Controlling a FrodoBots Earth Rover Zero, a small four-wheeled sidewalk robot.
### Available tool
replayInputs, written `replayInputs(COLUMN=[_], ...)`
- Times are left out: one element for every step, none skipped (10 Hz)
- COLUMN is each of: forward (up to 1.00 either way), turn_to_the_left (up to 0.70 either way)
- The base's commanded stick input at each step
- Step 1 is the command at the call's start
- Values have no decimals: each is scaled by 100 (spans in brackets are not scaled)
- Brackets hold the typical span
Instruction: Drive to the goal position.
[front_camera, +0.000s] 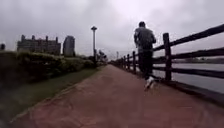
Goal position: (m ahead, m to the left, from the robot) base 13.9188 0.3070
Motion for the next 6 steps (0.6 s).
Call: replayInputs(forward=[100,100,100,100,100,100], turn_to_the_left=[0,0,0,0,0,0])
